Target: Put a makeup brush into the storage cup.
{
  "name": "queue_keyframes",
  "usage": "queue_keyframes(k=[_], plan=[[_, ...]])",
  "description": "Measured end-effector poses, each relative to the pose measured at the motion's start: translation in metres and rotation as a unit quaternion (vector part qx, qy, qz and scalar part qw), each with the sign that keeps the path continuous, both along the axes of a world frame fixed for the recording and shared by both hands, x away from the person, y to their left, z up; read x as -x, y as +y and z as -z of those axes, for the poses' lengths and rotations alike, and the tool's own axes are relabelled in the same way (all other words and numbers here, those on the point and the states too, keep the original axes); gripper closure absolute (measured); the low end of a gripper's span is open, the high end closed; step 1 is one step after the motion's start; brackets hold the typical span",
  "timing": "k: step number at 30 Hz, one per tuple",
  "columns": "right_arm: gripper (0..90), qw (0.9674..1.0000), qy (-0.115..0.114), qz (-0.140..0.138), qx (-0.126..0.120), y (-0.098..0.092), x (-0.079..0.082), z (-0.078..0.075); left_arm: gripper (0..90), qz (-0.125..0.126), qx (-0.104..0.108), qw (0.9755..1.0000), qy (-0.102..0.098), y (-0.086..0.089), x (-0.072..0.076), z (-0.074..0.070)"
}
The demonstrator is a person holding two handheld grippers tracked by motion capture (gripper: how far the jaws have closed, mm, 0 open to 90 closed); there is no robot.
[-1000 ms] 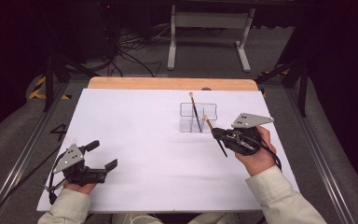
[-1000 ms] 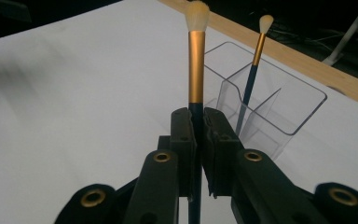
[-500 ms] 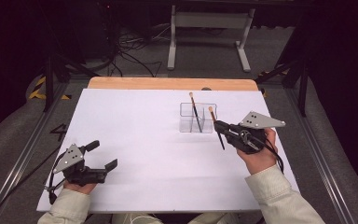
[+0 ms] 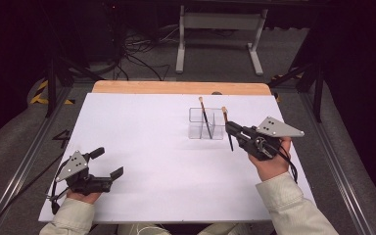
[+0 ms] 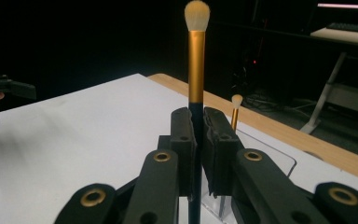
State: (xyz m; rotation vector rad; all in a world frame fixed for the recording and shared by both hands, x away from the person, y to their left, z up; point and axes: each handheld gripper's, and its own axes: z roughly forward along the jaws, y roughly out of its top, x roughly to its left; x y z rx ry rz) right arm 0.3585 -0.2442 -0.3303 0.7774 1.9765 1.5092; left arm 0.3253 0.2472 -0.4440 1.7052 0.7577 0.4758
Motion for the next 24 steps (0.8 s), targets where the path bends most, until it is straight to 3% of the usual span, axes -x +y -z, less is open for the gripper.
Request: queue_keyframes(k=[8,24], plan=[[83.7,0.9997,-0.022,0.006,-0.013,0.0,-0.005,0.0,1.2,0.001,0.0,1.0,0.0,0.0,0.0,0.0],[83.7,0.9981,-0.034,0.032,-0.04,-0.002,-0.017,0.002,1.2,0.001,0.0,1.0,0.002,0.0,0.0,0.001]])
